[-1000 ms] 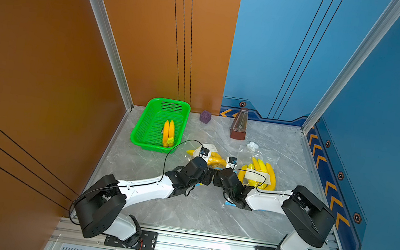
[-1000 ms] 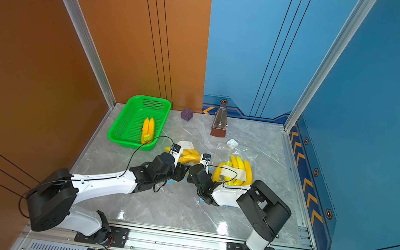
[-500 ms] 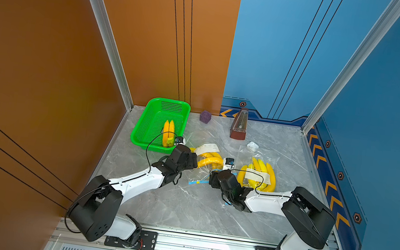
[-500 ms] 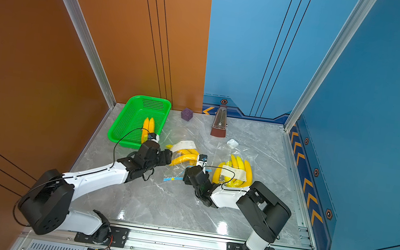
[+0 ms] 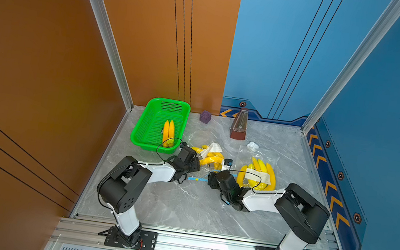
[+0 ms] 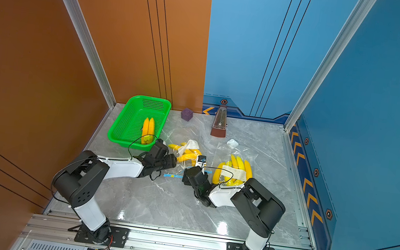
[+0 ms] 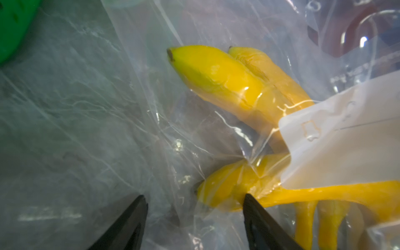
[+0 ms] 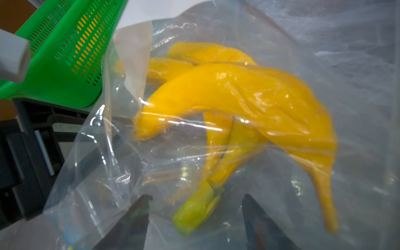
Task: Open the zip-top bag and take out the banana
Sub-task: Pick up the banana from the zipper food storage bag.
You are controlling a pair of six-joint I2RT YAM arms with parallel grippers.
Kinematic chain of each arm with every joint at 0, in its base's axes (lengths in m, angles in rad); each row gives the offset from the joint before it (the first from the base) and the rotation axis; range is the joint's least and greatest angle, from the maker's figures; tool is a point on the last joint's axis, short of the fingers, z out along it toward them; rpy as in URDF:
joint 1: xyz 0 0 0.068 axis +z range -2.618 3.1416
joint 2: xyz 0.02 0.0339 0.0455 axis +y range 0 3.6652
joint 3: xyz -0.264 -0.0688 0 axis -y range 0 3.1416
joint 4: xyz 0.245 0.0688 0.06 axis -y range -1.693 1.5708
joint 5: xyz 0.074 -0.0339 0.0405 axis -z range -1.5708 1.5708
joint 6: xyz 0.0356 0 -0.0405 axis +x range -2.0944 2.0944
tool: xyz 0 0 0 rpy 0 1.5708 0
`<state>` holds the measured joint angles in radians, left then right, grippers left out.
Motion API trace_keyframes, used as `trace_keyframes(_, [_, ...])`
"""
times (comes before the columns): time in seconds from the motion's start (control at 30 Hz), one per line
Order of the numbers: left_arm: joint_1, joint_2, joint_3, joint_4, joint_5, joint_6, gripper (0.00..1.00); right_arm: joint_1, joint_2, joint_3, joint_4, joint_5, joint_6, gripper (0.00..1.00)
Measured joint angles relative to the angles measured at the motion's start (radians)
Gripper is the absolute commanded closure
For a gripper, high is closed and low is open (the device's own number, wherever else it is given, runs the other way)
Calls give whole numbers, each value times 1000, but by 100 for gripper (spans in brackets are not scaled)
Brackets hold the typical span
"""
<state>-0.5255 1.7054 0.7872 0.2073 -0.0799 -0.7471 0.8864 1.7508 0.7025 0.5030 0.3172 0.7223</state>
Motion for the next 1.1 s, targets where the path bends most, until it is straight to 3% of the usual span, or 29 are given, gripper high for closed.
trace_keyframes(0.23, [-37,10,3,14,6,-10,45,-4,41,124,-135,51,19,26])
trace_keyframes(0.4, [-57,10,2,14,5,-13,51,-3,101,199,-252,85,46,32])
trace_keyframes(0.5, [-58,10,-1,14,3,-14,56,0,110,211,-319,115,64,40])
trace_keyframes(0.67, [-58,10,-2,14,-5,-17,70,9,112,231,-388,141,88,62])
trace_keyframes(0.83, [-58,10,-1,14,-24,-19,81,26,98,233,-432,162,90,78])
trace_keyframes(0.97, [-58,10,-1,14,-39,-21,88,46,42,232,-467,187,90,82])
trace_keyframes(1.1, [-57,10,-3,14,-56,-21,86,66,-42,229,-491,215,90,83])
